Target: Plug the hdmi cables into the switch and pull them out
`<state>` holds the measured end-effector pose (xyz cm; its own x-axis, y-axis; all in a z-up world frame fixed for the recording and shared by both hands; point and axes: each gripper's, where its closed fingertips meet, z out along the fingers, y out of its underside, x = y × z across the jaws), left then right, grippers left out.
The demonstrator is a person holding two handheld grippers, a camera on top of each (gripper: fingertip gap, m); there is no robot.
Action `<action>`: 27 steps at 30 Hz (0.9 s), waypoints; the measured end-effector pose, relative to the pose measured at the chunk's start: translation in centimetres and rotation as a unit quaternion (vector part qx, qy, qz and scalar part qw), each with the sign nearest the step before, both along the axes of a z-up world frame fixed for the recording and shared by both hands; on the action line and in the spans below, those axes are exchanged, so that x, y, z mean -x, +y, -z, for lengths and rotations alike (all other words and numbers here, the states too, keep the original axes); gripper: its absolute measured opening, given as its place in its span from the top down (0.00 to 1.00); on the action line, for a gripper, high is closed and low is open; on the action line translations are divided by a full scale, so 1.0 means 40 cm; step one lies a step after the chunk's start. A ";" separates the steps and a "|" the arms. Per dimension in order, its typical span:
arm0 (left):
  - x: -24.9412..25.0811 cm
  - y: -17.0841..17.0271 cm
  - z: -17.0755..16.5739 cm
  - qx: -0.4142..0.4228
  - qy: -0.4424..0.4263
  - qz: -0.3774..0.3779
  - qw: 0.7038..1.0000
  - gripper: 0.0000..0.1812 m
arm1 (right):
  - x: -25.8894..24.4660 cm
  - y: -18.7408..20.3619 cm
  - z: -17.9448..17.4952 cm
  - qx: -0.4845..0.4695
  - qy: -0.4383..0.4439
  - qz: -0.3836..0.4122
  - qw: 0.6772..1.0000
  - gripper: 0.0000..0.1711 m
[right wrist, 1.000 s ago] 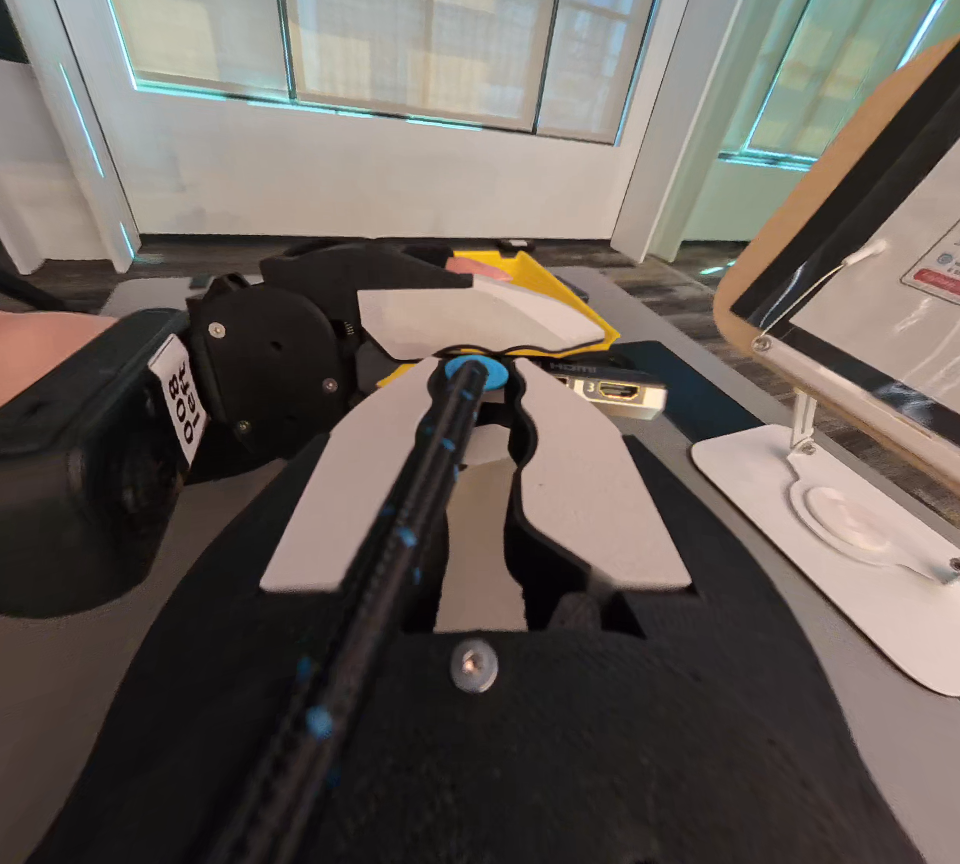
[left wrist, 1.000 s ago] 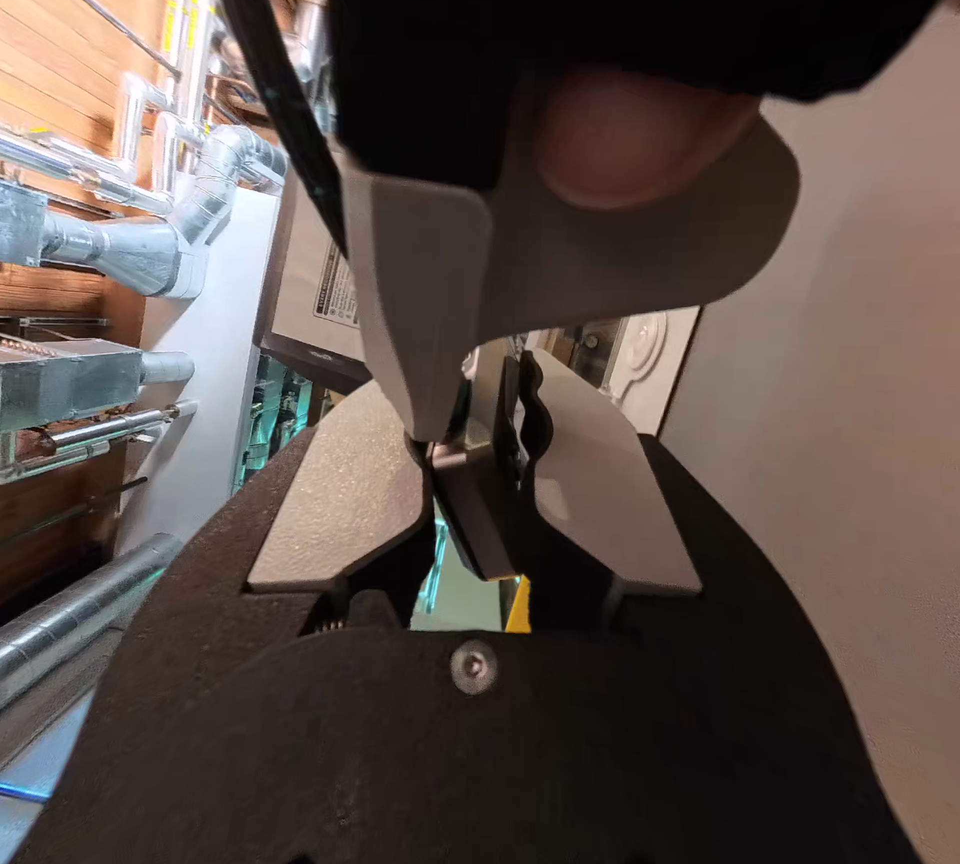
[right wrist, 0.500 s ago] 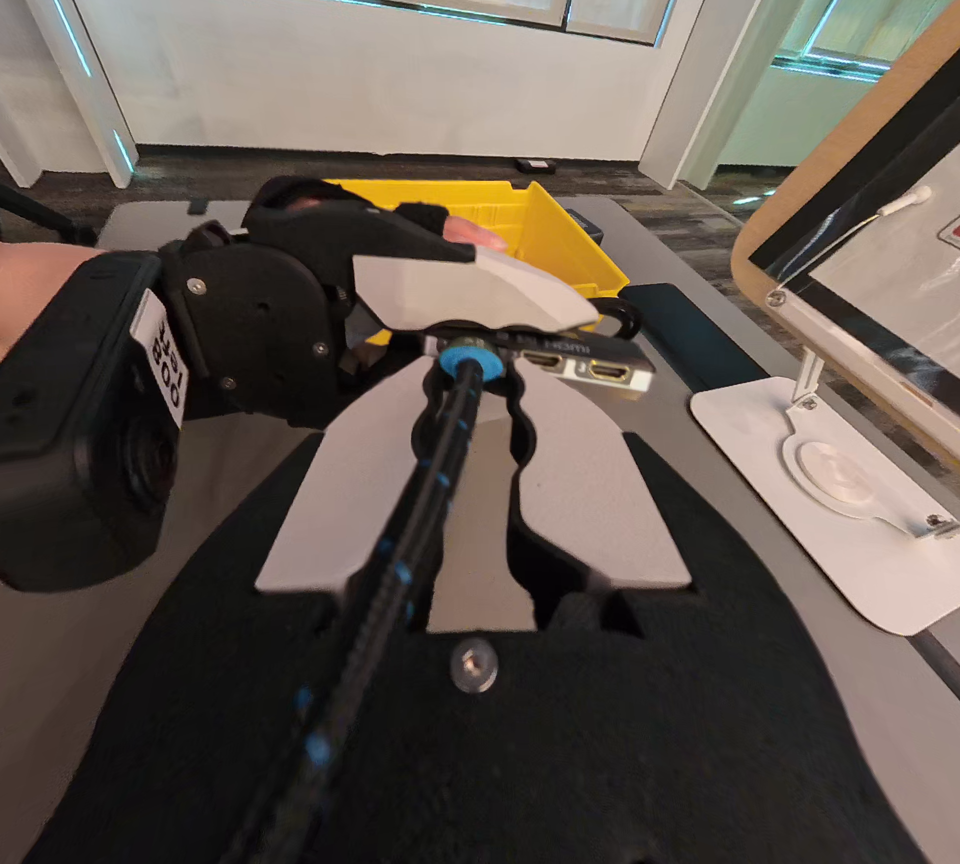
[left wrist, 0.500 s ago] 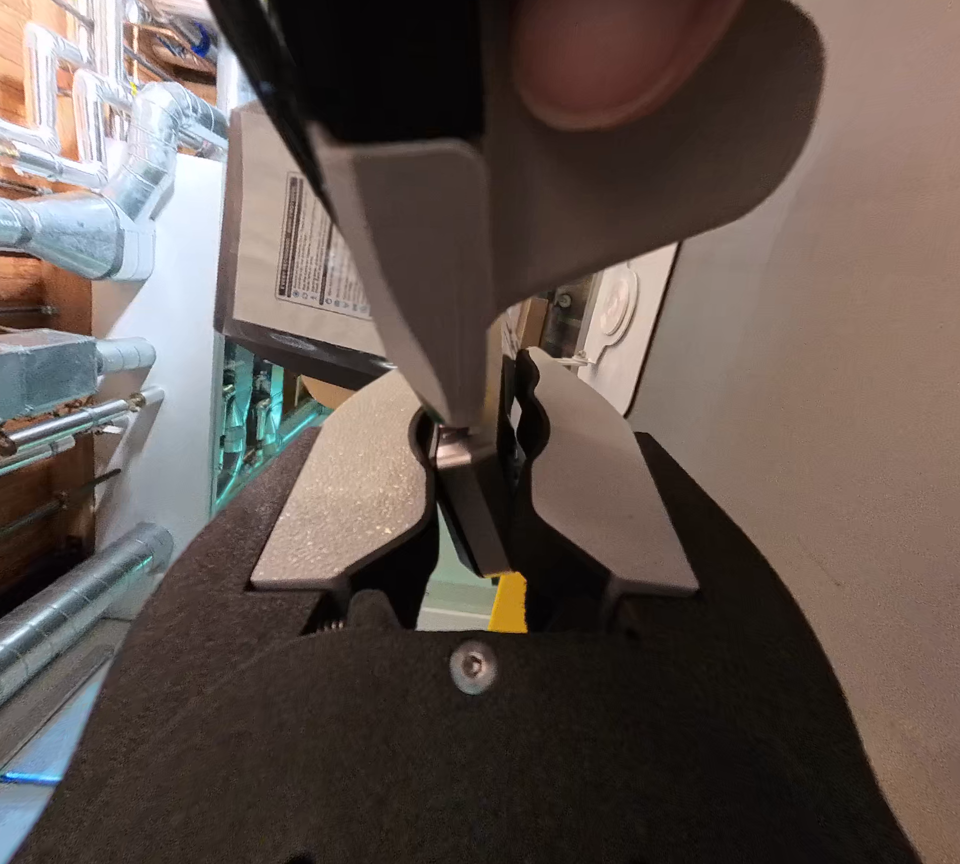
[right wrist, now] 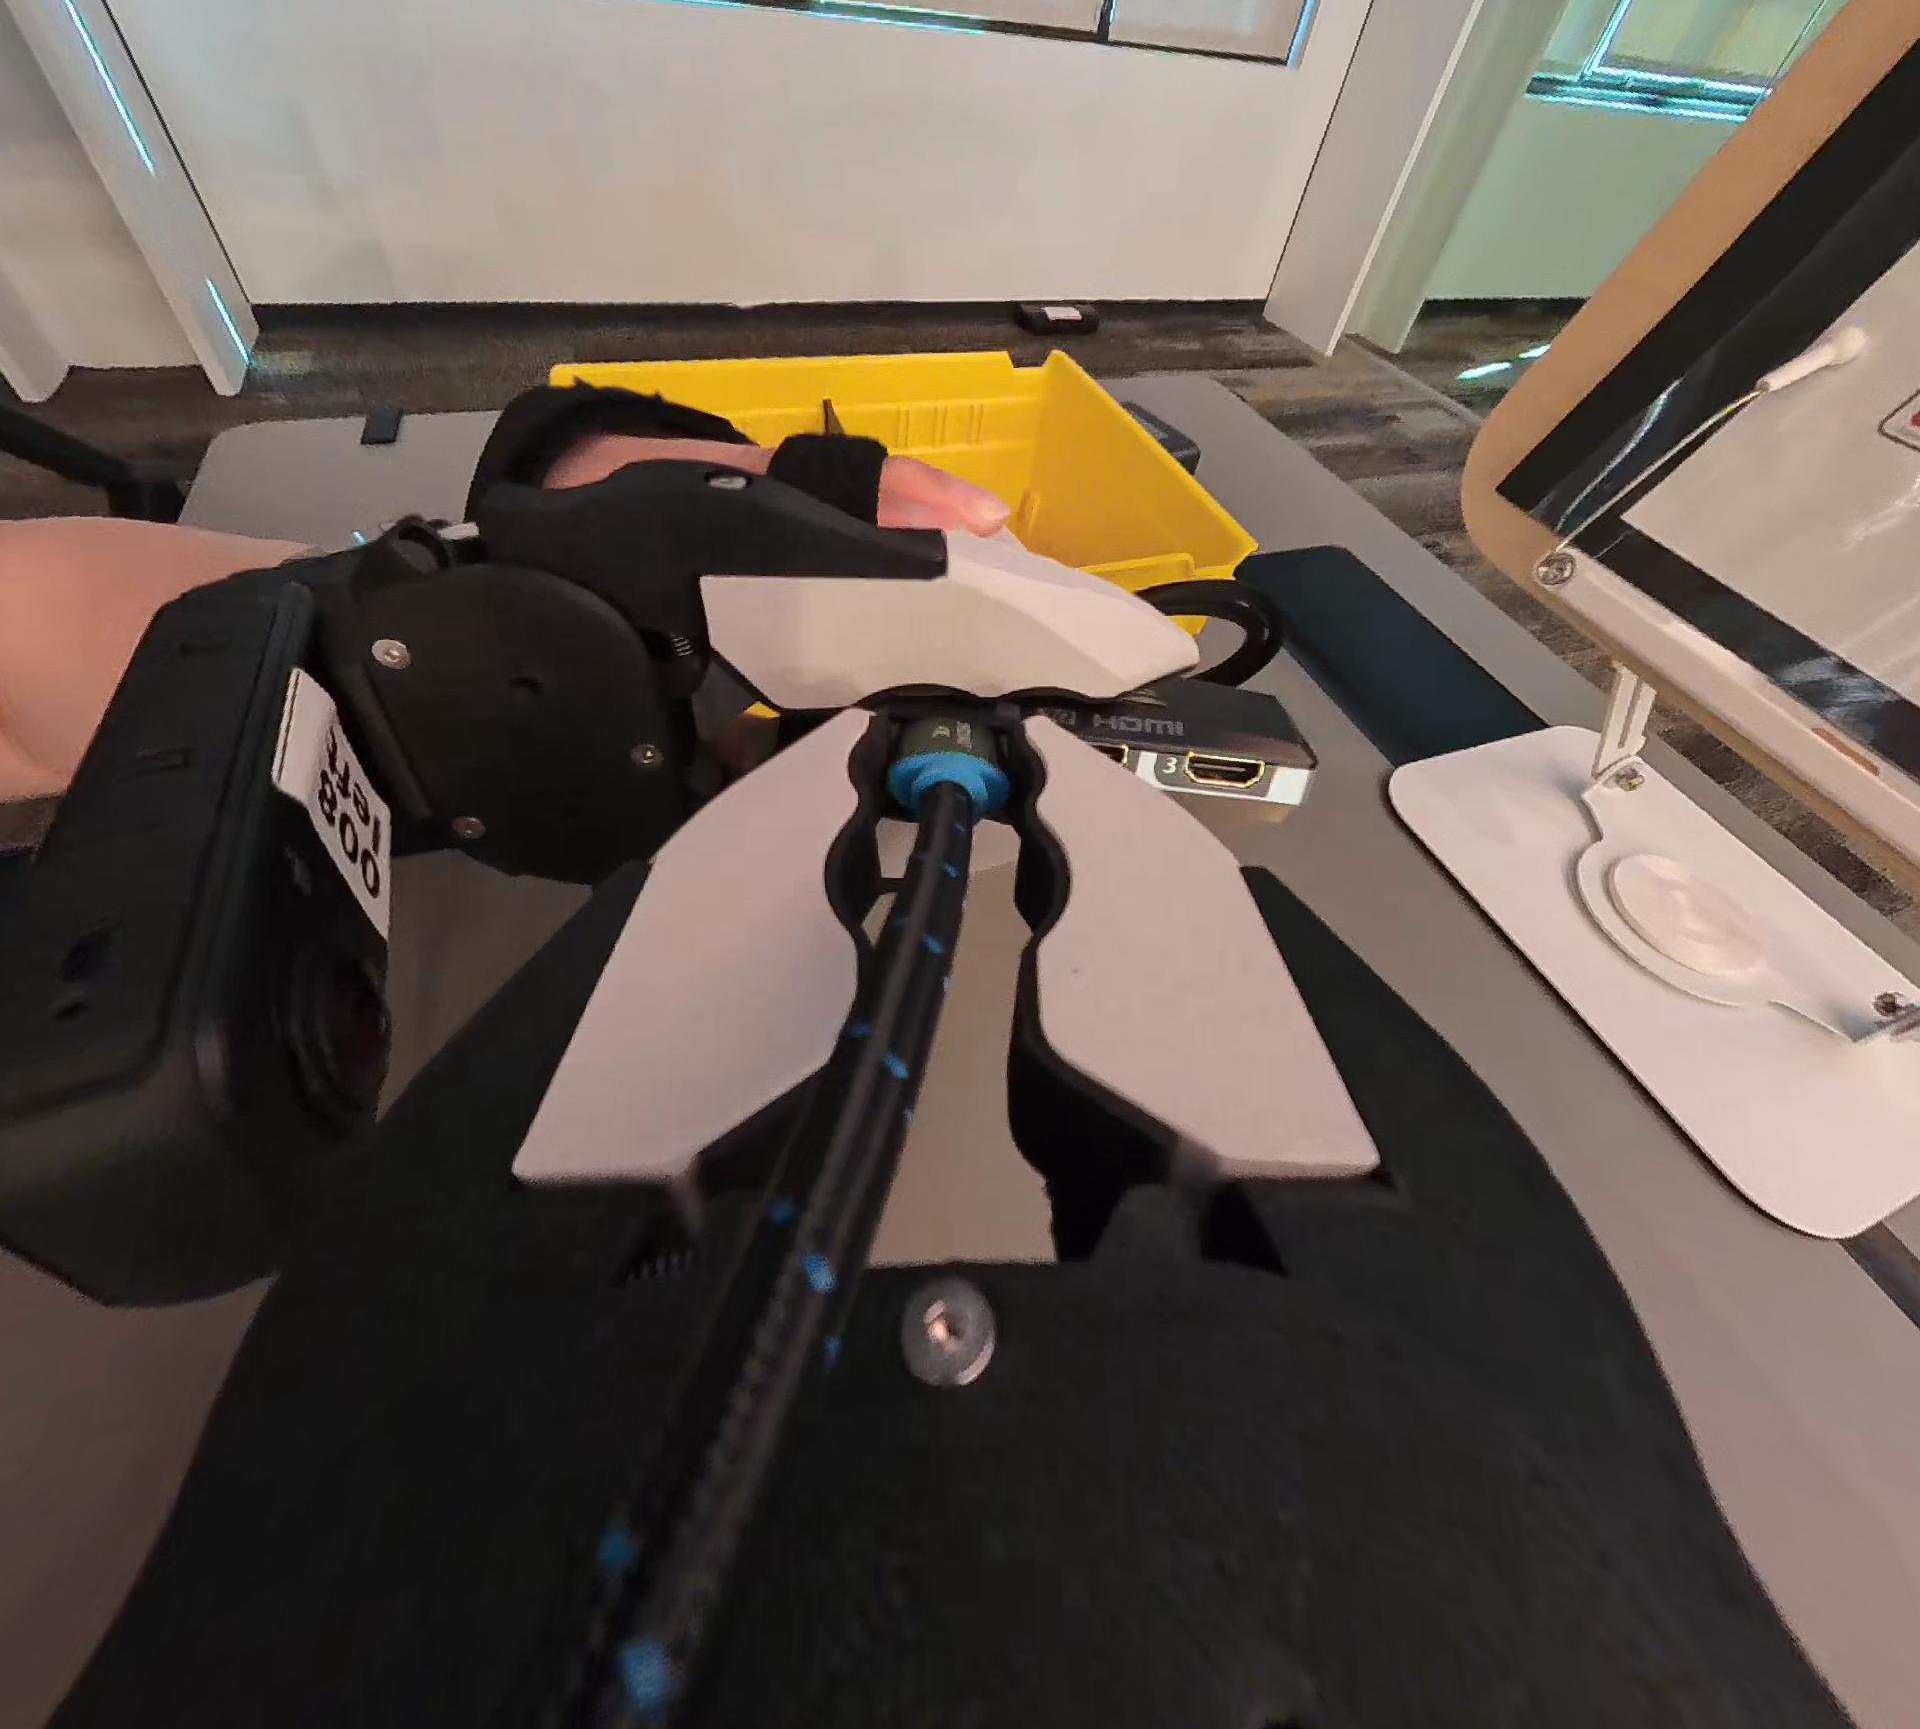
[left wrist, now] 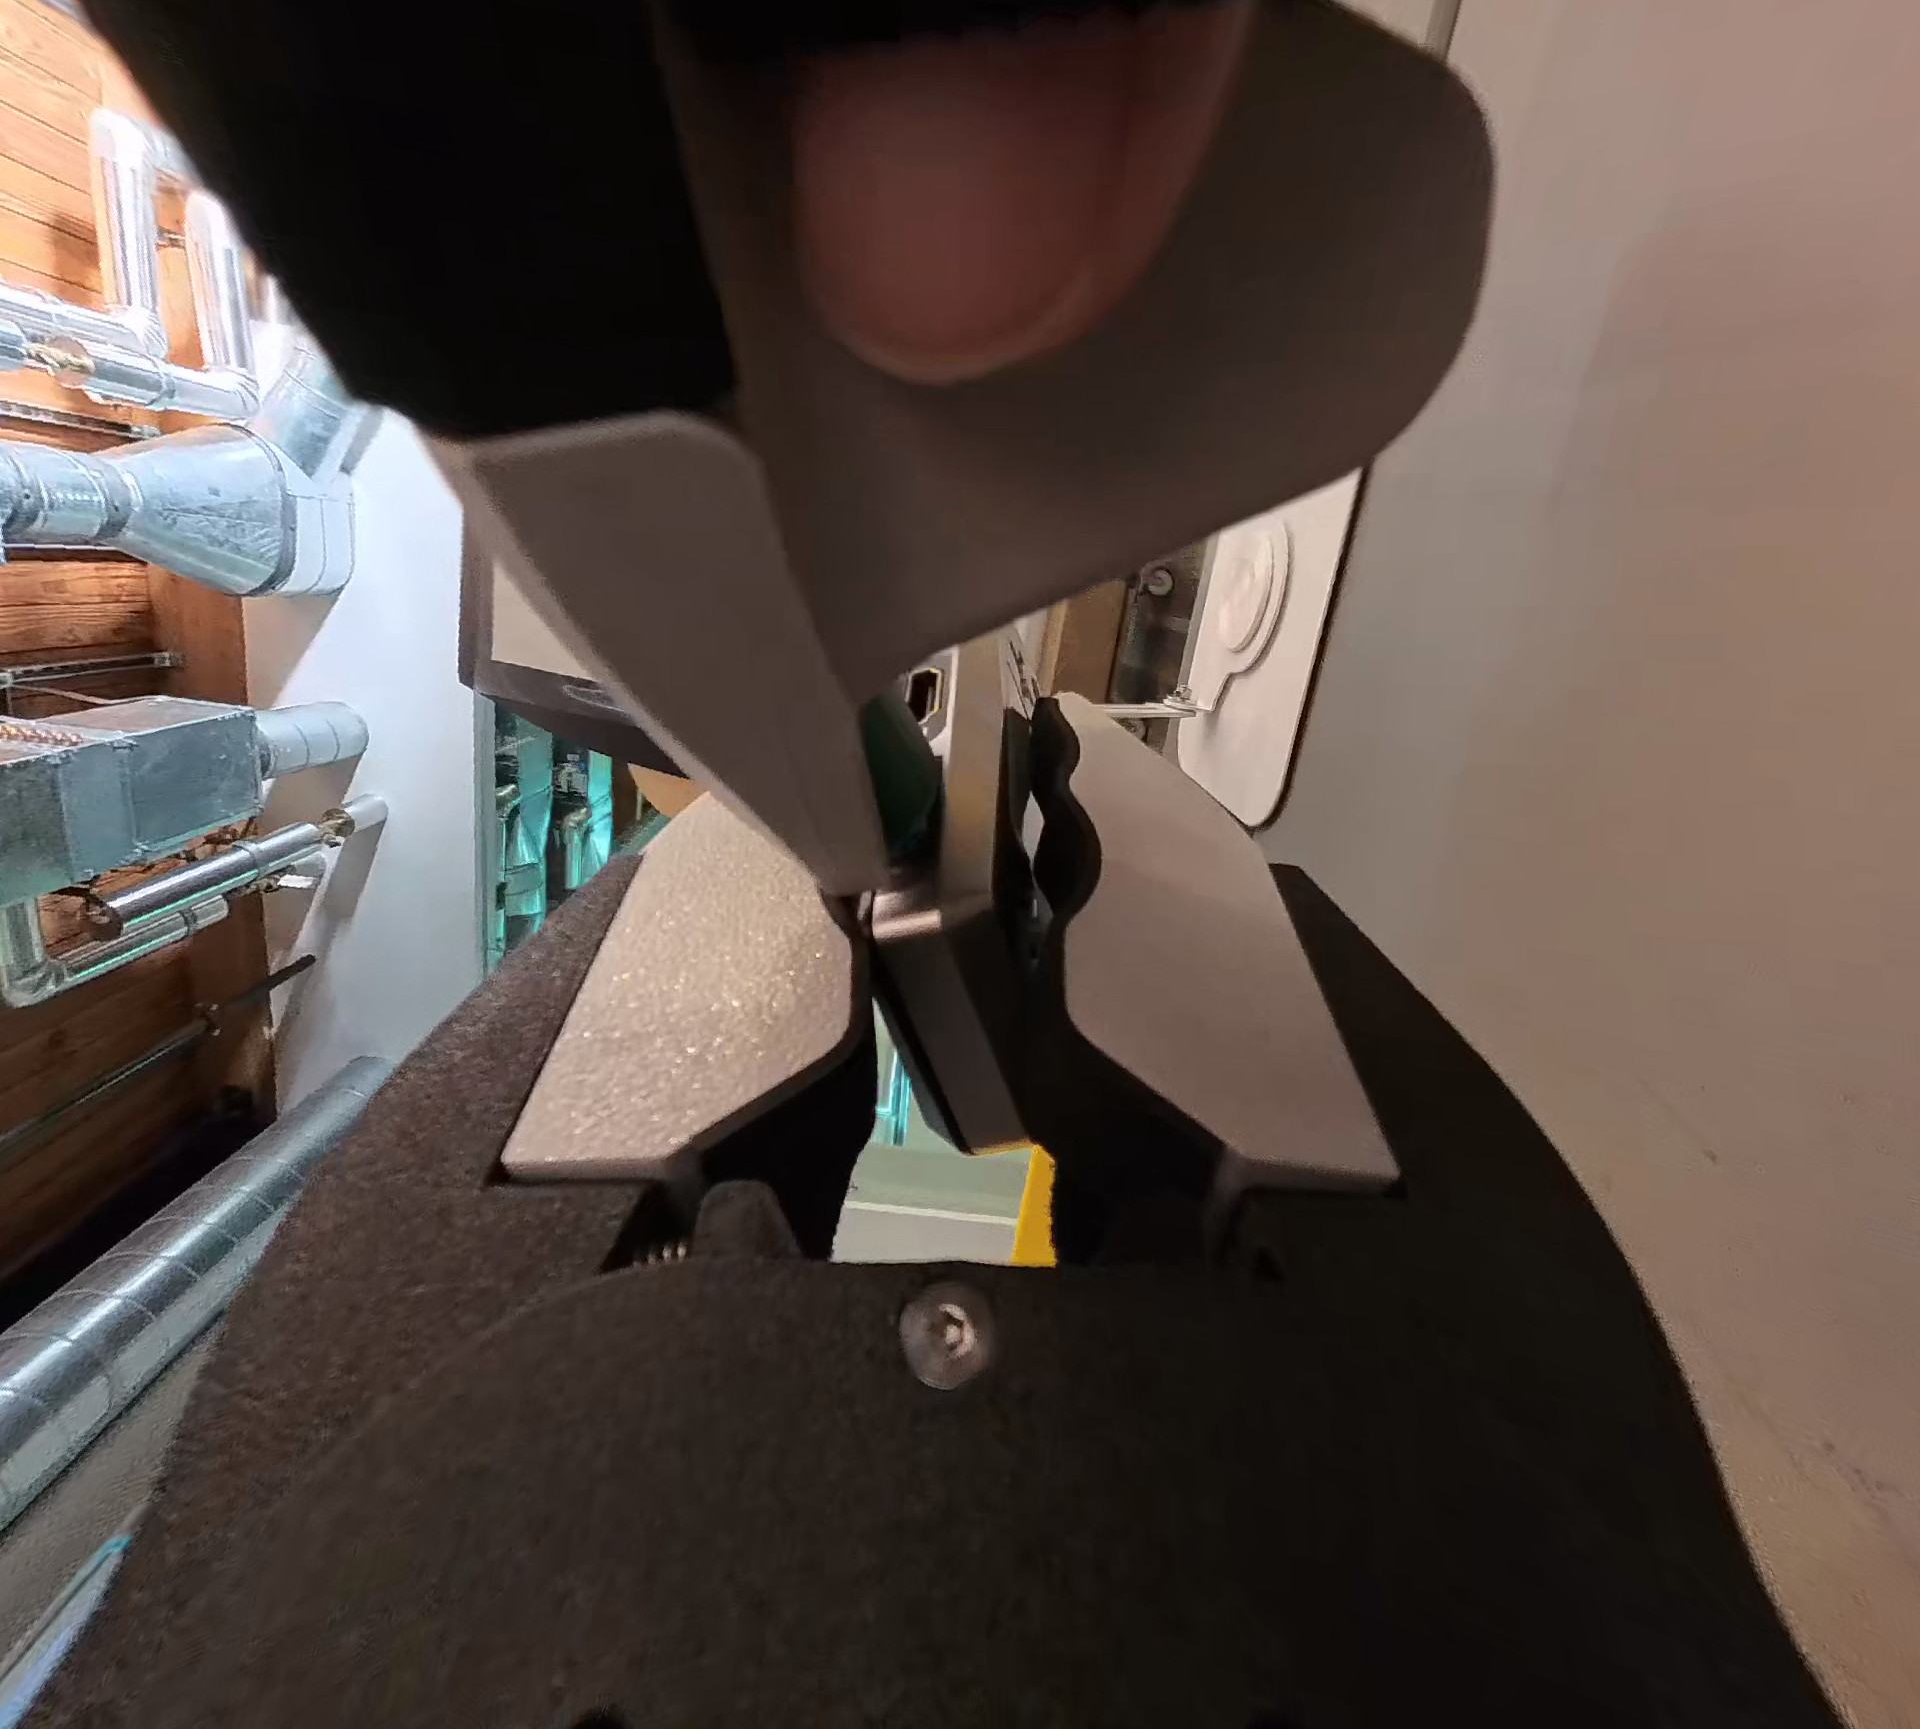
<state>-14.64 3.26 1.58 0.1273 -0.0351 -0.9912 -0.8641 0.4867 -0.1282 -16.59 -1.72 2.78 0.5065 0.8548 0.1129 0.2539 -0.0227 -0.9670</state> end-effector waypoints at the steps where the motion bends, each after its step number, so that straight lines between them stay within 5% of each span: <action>1: -0.001 -0.001 -0.001 0.002 -0.002 0.001 1.000 0.85 | -0.001 0.000 -0.002 -0.006 0.002 0.002 1.000 0.87; 22: 0.002 -0.013 0.006 0.067 -0.027 -0.002 0.997 0.86 | 0.003 -0.010 -0.006 -0.071 0.013 0.067 0.995 0.87; 27: -0.017 -0.034 0.021 0.087 -0.015 0.034 0.995 0.86 | -0.001 -0.022 -0.004 -0.034 0.035 0.004 0.999 0.87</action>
